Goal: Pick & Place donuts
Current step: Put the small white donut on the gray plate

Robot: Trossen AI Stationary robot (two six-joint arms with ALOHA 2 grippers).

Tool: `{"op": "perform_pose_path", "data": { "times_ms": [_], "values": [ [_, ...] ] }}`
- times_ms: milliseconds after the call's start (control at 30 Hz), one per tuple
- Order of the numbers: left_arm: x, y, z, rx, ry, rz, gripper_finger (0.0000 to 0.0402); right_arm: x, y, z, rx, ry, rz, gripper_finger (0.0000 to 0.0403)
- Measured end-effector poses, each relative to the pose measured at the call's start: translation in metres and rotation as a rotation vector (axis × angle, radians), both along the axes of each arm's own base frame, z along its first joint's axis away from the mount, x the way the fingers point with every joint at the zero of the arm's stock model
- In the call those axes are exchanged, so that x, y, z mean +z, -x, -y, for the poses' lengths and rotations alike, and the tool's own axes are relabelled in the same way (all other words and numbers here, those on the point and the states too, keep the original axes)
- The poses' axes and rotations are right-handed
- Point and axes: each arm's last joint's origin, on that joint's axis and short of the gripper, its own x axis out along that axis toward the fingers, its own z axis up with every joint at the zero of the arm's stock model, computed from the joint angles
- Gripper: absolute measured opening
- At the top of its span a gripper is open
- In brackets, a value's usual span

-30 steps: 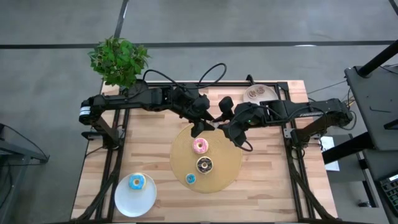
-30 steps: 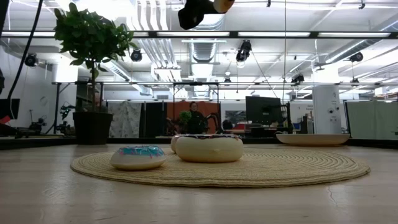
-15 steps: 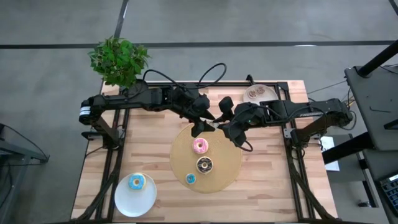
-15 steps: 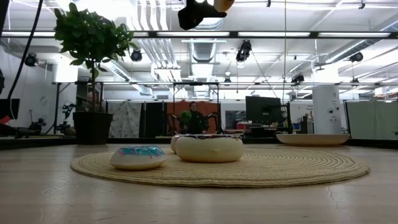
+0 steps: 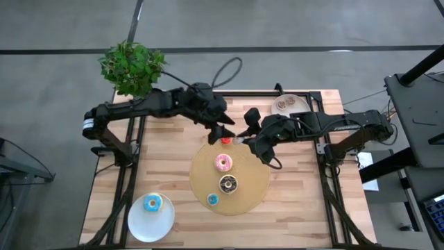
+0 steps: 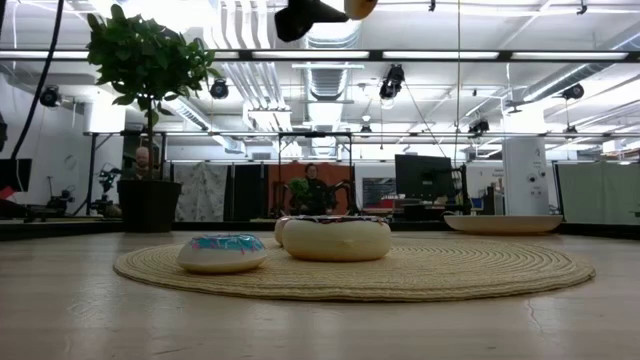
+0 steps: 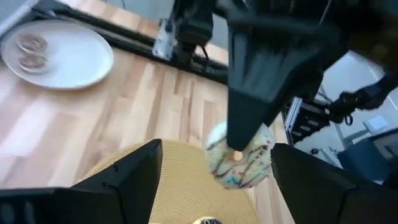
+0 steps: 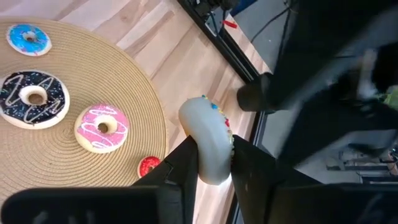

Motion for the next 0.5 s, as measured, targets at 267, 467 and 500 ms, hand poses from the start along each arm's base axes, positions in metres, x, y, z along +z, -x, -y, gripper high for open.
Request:
{"op": "perform_pose_path", "data": {
  "times_ms": [267,467,500],
  "values": [
    [0.021,0.024,-0.008,0.069,-0.032,0.049,0.0271,-0.001,0.001,0.000,-0.006,0.005,-0.009,0.0081],
    [0.026,0.034,-0.009,0.107,-0.048,0.051,0.0271,-0.002,0.002,0.005,-0.094,0.073,-0.025,0.0083],
    [0.026,0.034,-0.008,0.107,-0.046,0.048,0.0271,-0.002,0.002,0.006,-0.107,0.080,-0.024,0.0082]
  ]
}}
